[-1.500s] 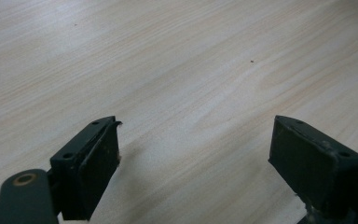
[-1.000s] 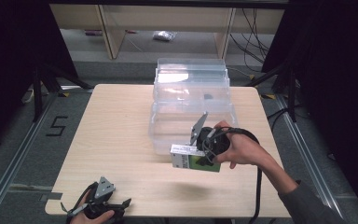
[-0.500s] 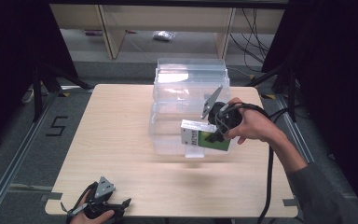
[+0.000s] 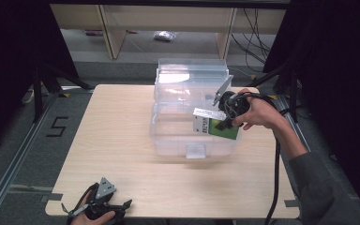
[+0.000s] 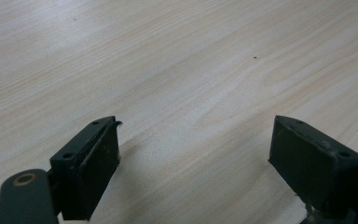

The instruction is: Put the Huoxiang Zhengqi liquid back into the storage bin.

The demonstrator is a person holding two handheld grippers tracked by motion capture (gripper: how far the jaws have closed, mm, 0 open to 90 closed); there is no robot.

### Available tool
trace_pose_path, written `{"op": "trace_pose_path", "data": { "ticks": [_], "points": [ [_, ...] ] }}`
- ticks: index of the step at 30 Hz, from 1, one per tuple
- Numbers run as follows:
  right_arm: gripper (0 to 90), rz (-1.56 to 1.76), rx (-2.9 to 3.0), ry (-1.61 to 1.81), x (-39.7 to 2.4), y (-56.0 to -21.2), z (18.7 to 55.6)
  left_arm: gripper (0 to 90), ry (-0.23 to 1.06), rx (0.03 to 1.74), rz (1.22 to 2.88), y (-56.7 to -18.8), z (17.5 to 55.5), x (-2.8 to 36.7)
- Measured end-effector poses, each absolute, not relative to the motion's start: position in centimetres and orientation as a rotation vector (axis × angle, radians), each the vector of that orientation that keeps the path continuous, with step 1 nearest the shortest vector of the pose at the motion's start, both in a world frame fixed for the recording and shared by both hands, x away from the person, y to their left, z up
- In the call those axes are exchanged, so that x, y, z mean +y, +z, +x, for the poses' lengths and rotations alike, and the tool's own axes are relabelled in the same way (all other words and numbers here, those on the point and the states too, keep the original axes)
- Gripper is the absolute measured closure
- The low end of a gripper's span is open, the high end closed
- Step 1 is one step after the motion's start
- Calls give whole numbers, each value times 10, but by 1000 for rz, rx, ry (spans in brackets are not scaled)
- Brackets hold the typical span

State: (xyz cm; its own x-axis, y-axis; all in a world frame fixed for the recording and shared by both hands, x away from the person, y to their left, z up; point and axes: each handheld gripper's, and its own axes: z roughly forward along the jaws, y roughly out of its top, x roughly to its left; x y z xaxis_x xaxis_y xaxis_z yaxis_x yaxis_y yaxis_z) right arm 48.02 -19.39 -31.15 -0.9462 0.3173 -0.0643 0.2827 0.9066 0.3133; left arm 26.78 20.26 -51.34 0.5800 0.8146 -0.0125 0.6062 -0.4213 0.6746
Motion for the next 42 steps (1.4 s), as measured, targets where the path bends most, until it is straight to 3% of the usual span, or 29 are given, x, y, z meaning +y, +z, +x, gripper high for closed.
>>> {"op": "trace_pose_path", "data": {
  "ticks": [19,42],
  "points": [
    [652,494,2998,407,-195,-361,526,153,417,1135,2169,-515,269,204],
    [650,525,3050,323,-199,-390,528,154,426,1147,2159,-515,269,204]
  ]
}}
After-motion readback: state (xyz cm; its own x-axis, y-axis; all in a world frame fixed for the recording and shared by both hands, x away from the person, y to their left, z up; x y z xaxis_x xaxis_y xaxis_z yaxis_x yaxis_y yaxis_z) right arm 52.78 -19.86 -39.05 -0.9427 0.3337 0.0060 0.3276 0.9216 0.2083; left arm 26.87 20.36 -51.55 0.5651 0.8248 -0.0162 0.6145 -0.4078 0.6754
